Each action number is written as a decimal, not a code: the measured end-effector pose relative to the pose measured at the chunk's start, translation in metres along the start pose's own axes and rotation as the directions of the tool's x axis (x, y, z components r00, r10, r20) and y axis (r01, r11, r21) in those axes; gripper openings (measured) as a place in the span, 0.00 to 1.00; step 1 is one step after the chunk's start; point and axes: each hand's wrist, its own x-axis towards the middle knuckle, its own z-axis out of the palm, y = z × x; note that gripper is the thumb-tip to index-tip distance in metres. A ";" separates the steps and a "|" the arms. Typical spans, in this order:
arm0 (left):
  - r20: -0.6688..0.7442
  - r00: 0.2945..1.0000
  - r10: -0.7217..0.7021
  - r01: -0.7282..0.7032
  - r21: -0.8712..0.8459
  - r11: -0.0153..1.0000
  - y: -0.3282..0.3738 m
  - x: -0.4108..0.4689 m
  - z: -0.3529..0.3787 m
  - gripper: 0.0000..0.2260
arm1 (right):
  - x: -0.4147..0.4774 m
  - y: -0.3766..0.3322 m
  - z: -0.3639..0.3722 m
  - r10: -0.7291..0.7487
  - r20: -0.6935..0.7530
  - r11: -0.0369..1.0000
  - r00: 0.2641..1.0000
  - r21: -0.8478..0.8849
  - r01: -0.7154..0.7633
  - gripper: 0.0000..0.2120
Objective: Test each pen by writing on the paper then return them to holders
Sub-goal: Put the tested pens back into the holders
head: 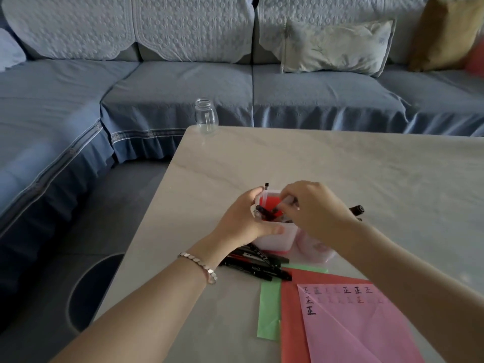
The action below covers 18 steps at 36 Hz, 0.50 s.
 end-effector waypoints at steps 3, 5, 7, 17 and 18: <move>-0.011 1.000 -0.020 0.020 0.045 0.999 -0.004 0.001 0.002 0.38 | -0.004 -0.006 0.015 -0.010 -0.043 0.991 0.999 -0.133 0.004 0.13; 0.035 0.999 -0.020 0.020 -0.005 1.000 -0.003 -0.003 0.000 0.36 | -0.008 -0.009 0.018 0.014 -0.029 0.984 0.999 -0.176 -0.019 0.16; 0.072 0.997 -0.027 0.030 -0.037 0.999 -0.005 -0.009 -0.001 0.43 | -0.017 -0.013 0.020 0.035 -0.068 0.992 0.997 -0.118 -0.043 0.19; -0.021 0.991 0.132 -0.098 0.554 0.827 -0.076 -0.077 -0.018 0.17 | -0.069 -0.030 0.068 -0.161 -0.060 0.987 0.985 0.017 0.162 0.11; -0.019 0.992 0.124 -0.090 0.573 0.814 -0.079 -0.081 -0.018 0.17 | -0.068 -0.030 0.077 -0.110 0.039 0.994 0.993 -0.004 0.110 0.14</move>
